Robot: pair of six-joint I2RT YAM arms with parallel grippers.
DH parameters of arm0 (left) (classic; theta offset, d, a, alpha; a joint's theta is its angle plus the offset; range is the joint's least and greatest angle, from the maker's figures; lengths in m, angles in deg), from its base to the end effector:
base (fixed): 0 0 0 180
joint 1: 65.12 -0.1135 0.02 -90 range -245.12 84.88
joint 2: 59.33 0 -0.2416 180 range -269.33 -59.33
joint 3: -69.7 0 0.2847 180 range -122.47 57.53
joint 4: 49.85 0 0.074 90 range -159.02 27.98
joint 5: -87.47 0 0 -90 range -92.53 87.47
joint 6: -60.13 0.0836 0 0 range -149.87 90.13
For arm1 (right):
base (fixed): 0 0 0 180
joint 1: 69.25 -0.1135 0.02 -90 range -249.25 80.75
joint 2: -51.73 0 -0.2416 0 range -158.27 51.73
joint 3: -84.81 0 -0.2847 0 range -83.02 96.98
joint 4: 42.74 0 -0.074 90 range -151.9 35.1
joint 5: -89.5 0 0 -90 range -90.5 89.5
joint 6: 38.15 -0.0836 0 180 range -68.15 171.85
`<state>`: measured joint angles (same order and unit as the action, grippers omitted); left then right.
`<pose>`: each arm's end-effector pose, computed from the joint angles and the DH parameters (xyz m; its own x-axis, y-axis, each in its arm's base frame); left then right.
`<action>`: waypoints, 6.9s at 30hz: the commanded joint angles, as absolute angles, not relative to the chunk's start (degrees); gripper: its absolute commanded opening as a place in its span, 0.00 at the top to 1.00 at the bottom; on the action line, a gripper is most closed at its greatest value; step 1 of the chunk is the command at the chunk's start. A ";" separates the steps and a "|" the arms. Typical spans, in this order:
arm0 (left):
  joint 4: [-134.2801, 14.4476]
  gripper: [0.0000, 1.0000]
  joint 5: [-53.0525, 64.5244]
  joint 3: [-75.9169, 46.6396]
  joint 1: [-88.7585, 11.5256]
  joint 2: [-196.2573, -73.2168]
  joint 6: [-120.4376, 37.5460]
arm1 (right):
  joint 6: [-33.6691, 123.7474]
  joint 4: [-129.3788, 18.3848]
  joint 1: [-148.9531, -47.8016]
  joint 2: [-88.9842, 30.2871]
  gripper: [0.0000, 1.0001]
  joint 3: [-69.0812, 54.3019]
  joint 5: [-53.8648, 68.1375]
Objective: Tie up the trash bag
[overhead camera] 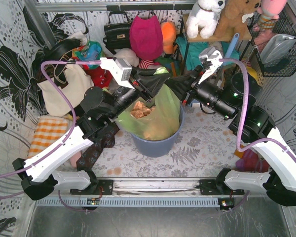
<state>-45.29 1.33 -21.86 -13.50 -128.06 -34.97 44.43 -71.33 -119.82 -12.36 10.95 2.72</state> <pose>0.2033 -0.2657 0.5215 0.2117 -0.4101 -0.8871 0.8414 0.5383 -0.0481 0.1736 0.2185 0.5582 0.0425 0.2547 -0.9661 -0.8182 0.5638 0.1126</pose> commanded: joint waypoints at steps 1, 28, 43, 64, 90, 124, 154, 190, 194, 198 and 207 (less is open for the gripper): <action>-42.98 0.70 1.24 -21.95 -13.79 -126.30 -34.27 | 45.36 -69.82 -120.04 -11.99 1.00 12.78 2.58; -44.16 1.00 2.92 -22.23 -13.79 -126.45 -34.02 | 45.65 -69.16 -120.05 -9.79 0.81 14.63 -0.60; -43.75 1.00 17.80 -16.36 -13.79 -124.75 -32.40 | 47.86 -74.47 -120.03 -19.51 0.81 30.53 -2.15; -36.58 1.00 28.20 -3.10 -13.77 -117.94 -32.71 | 46.54 -93.50 -120.05 -46.14 0.47 58.75 32.11; -36.18 1.00 30.10 -1.67 -13.70 -116.15 -35.40 | 38.36 -74.49 -120.55 -53.76 0.11 53.70 53.26; -37.32 1.00 25.89 -4.82 -13.70 -116.59 -34.37 | 41.73 -77.01 -124.12 -52.43 1.00 54.62 42.80; -29.25 1.00 -2.18 -8.75 -13.79 -117.93 -27.48 | 42.20 -77.82 -124.07 -38.20 1.00 40.84 1.05; -25.88 1.00 8.79 -15.01 -14.10 -121.47 -25.00 | 26.01 -63.10 -112.49 -31.51 1.00 29.76 12.59; -28.45 1.00 16.71 -20.25 -14.31 -125.42 -26.86 | 23.14 -61.48 -111.12 -33.69 1.00 32.48 17.26; -30.56 1.00 23.43 -23.27 -14.32 -128.15 -28.45 | 19.59 -59.52 -109.28 -35.58 1.00 33.76 21.98; -30.85 1.00 31.11 -26.92 -14.42 -131.02 -29.87 | 11.81 -54.69 -103.09 -43.00 1.00 39.93 30.72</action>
<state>-31.85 25.90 -22.91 -14.18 -130.14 -28.76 16.52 -59.87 -104.87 -39.51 34.49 25.17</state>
